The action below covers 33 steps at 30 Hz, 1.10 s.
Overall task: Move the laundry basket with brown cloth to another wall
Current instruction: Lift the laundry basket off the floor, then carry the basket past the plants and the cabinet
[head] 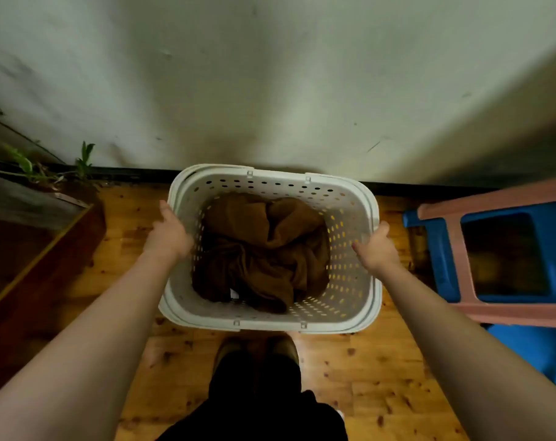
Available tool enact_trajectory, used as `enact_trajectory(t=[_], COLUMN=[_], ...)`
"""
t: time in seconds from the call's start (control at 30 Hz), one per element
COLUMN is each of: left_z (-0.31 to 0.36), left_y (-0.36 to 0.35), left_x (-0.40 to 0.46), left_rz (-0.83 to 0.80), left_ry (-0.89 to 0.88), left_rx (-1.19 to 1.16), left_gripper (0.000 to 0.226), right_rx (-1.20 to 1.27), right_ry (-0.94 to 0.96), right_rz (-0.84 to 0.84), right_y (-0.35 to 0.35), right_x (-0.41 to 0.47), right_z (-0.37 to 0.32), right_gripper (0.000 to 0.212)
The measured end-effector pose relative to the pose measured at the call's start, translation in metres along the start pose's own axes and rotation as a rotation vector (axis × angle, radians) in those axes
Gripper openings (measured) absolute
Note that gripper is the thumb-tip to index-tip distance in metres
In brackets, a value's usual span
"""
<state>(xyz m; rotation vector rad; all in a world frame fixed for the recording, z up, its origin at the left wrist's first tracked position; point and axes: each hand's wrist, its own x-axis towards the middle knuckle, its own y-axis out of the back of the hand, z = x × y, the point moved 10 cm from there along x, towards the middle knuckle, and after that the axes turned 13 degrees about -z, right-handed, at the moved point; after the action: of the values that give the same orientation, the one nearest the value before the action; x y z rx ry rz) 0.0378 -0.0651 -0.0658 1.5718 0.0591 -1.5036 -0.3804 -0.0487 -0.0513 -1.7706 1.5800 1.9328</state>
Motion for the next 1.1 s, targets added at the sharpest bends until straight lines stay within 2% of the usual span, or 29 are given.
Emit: enact_trajectory(t=[0.13,0.23,0.3,0.4,0.5,0.73,1.0,1.1], left_z=[-0.012,-0.028,-0.037,-0.031,-0.013,0.021,0.044,0.040], left_y=[-0.004,-0.008,-0.012,-0.003,0.031,0.126,0.253,0.291], left_x=[0.012,0.021,0.023,0.023,0.002,-0.114,-0.306,-0.370], left_rz=[0.008,0.024,-0.002,-0.023,0.007,0.068,0.209,0.256], left_ry=[0.000,0.025,0.032,-0.015,-0.069,-0.132,-0.204,-0.234], left_rx=[-0.164,-0.347,-0.489,-0.438,-0.363,-0.245,-0.248,-0.309], left_gripper=[0.061,0.051,0.049,0.040,0.037,0.042,0.051,0.047], right_rx=[0.083,0.290,0.353,0.195,0.041,-0.025,0.067,0.072], right_ry=[-0.047,-0.080,-0.055,0.024,0.063,0.093,0.197,0.273], right_rz=[0.031,-0.003,-0.063,-0.141,-0.062,0.073,0.184,0.257], right_y=[-0.001,-0.005,-0.006,0.002,0.040,0.145,0.259,0.296], right_x=[0.013,0.025,0.028,0.029,0.006,-0.111,-0.304,-0.365], right_z=[0.008,0.021,0.024,0.013,-0.007,-0.046,-0.088,-0.105], right_gripper=[0.054,0.046,0.024,0.013,0.018,0.036,0.032,0.029])
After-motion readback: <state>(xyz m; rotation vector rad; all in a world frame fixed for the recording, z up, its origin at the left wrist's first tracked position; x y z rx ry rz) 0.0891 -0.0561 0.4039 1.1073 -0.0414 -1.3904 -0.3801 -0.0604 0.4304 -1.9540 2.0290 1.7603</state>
